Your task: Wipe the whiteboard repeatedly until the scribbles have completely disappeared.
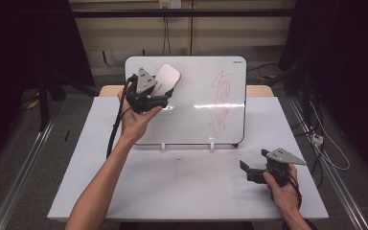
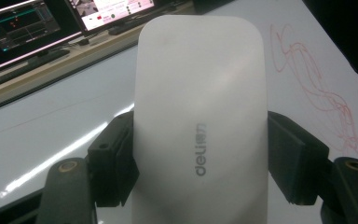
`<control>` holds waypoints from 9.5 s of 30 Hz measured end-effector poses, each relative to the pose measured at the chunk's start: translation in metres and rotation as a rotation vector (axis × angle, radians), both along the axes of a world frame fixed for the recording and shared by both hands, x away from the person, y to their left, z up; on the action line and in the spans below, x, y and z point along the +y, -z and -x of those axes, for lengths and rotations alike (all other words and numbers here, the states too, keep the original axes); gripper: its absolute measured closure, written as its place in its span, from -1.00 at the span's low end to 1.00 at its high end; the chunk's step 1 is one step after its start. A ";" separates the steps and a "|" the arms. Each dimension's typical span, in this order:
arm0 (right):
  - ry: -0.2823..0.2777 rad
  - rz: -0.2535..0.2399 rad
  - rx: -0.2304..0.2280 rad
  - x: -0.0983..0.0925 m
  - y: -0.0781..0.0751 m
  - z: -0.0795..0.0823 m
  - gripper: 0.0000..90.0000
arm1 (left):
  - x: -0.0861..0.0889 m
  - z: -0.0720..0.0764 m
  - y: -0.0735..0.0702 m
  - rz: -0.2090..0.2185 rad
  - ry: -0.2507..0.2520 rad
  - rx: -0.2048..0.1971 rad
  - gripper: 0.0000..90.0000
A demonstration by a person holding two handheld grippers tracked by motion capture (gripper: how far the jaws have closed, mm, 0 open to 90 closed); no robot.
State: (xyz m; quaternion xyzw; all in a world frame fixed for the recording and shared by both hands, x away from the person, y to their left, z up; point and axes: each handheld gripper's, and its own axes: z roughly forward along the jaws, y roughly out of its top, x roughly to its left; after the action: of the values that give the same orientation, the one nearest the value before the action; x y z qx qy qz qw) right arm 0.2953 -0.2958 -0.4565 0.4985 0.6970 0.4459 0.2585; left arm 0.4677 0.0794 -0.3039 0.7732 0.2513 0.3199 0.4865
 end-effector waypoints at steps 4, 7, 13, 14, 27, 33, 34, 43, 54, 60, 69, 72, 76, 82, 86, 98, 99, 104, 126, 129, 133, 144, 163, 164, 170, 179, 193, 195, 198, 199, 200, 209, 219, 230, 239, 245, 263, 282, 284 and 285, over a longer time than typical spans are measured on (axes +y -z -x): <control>-0.003 0.003 -0.001 0.000 0.000 0.000 -0.89 | -0.012 0.000 0.000 -0.018 0.017 0.000 -0.31; 0.000 0.000 0.001 0.000 0.000 0.000 -0.89 | -0.022 0.000 0.000 -0.039 0.028 -0.005 -0.31; 0.000 -0.003 -0.001 -0.001 0.000 0.001 -0.89 | -0.036 -0.004 0.001 -0.038 0.040 0.011 -0.31; 0.002 -0.003 0.001 -0.001 0.000 0.001 -0.89 | -0.038 -0.005 0.000 -0.043 0.037 0.011 -0.31; -0.007 -0.002 0.006 -0.002 0.001 0.002 -0.89 | -0.067 -0.012 -0.007 -0.061 0.052 0.009 -0.31; -0.005 0.002 0.003 -0.001 0.000 0.002 -0.89 | -0.077 -0.014 -0.002 -0.072 0.058 0.009 -0.31; -0.009 0.002 0.001 -0.001 0.000 0.002 -0.89 | -0.078 -0.015 -0.001 -0.078 0.056 0.010 -0.31; -0.006 0.001 0.002 -0.001 0.000 0.002 -0.89 | -0.094 -0.022 0.000 -0.116 0.045 -0.016 -0.31; -0.017 0.002 0.005 -0.001 0.000 0.003 -0.89 | -0.114 -0.026 -0.003 -0.155 0.047 -0.052 -0.31; -0.018 0.002 0.006 -0.001 0.000 0.003 -0.88 | -0.128 -0.032 0.001 -0.191 0.035 -0.075 -0.31; -0.034 -0.003 0.008 -0.001 0.000 0.004 -0.89 | -0.148 -0.031 0.012 -0.252 0.050 -0.094 -0.31; -0.047 -0.002 0.007 0.001 0.000 0.005 -0.89 | -0.151 -0.033 0.013 -0.265 0.040 -0.110 -0.31; -0.049 0.003 0.001 0.000 0.000 0.004 -0.89 | -0.156 -0.035 0.016 -0.324 0.013 -0.140 -0.31; -0.044 -0.002 0.004 0.000 0.001 0.003 -0.89 | -0.160 -0.033 0.021 -0.338 -0.007 -0.170 -0.31; -0.040 -0.001 0.004 -0.001 0.001 0.003 -0.89 | -0.160 -0.033 0.023 -0.335 -0.008 -0.186 -0.31; -0.049 0.006 0.007 0.001 0.002 0.003 -0.89 | -0.160 -0.029 0.034 -0.300 -0.017 -0.239 -0.31; -0.046 0.004 0.008 0.000 0.002 0.003 -0.90 | -0.161 -0.028 0.034 -0.310 -0.015 -0.235 -0.31; -0.049 0.007 0.011 0.001 0.002 0.001 -0.90 | -0.166 -0.022 0.041 -0.323 -0.002 -0.245 -0.31; -0.047 0.004 0.007 0.000 0.002 0.002 -0.90 | -0.174 -0.021 0.037 -0.349 0.034 -0.240 -0.31; -0.047 0.004 0.007 0.000 0.002 0.002 -0.90 | -0.173 -0.028 0.030 -0.340 0.027 -0.232 -0.31; -0.049 0.002 0.006 -0.001 0.002 0.003 -0.90 | -0.170 -0.036 0.019 -0.317 0.010 -0.228 -0.31; -0.040 -0.002 0.010 -0.002 0.002 0.003 -0.90 | -0.174 -0.042 0.012 -0.305 -0.047 -0.219 -0.31; -0.051 0.000 0.009 0.001 0.002 0.001 -0.90 | -0.195 -0.007 0.051 -0.379 0.030 -0.226 -0.31; -0.052 0.000 0.008 0.001 0.002 0.001 -0.90 | -0.195 -0.008 0.050 -0.385 0.034 -0.225 -0.31; -0.046 -0.005 0.011 0.000 0.002 0.002 -0.90 | -0.194 -0.015 0.041 -0.387 0.046 -0.223 -0.31; -0.045 -0.008 0.009 -0.001 0.002 0.003 -0.90 | -0.191 -0.037 0.017 -0.351 0.012 -0.213 -0.31; -0.048 -0.002 0.009 -0.001 0.002 0.003 -0.90 | -0.177 -0.048 0.002 -0.354 -0.060 -0.234 -0.31; -0.051 -0.004 0.011 0.000 0.002 0.003 -0.90 | -0.180 -0.047 0.004 -0.368 -0.062 -0.235 -0.31; -0.048 -0.005 0.013 0.000 0.002 0.002 -0.90 | -0.187 -0.042 0.011 -0.395 -0.037 -0.247 -0.31; -0.049 -0.006 0.013 0.000 0.002 0.002 -0.90 | -0.190 -0.040 0.013 -0.405 -0.025 -0.248 -0.31; -0.051 -0.007 0.013 0.000 0.002 0.002 -0.90 | -0.193 -0.037 0.016 -0.413 -0.017 -0.249 -0.31; -0.055 -0.005 0.005 0.000 0.001 0.004 -0.90 | -0.197 -0.016 0.045 -0.396 0.028 -0.253 -0.31; -0.051 0.001 0.003 0.000 0.001 0.004 -0.90 | -0.184 -0.017 0.042 -0.427 0.083 -0.238 -0.31; -0.051 -0.002 0.005 -0.001 0.001 0.004 -0.90 | -0.180 -0.023 0.033 -0.399 0.021 -0.255 -0.31; -0.053 -0.002 0.004 0.001 0.001 0.004 -0.90 | -0.179 -0.008 0.051 -0.434 0.061 -0.271 -0.31; -0.054 0.000 0.003 0.001 0.001 0.004 -0.90 | -0.178 0.001 0.063 -0.444 0.085 -0.269 -0.31; -0.052 0.001 0.007 0.001 0.001 0.003 -0.90 | -0.174 0.009 0.071 -0.466 0.122 -0.262 -0.31; -0.050 -0.003 0.007 0.000 0.001 0.004 -0.90 | -0.177 0.010 0.070 -0.486 0.110 -0.286 -0.31; -0.054 -0.001 0.006 0.001 0.001 0.003 -0.90 | -0.179 0.015 0.076 -0.493 0.118 -0.288 -0.31; -0.055 0.000 0.006 0.001 0.001 0.003 -0.90 | -0.180 0.018 0.079 -0.492 0.122 -0.290 -0.31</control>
State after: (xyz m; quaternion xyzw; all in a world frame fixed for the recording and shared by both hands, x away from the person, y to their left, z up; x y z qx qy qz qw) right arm 0.2921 -0.2948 -0.4574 0.4803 0.7111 0.4517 0.2441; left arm 0.4499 -0.1004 -0.3829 0.8277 0.0470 0.4488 0.3334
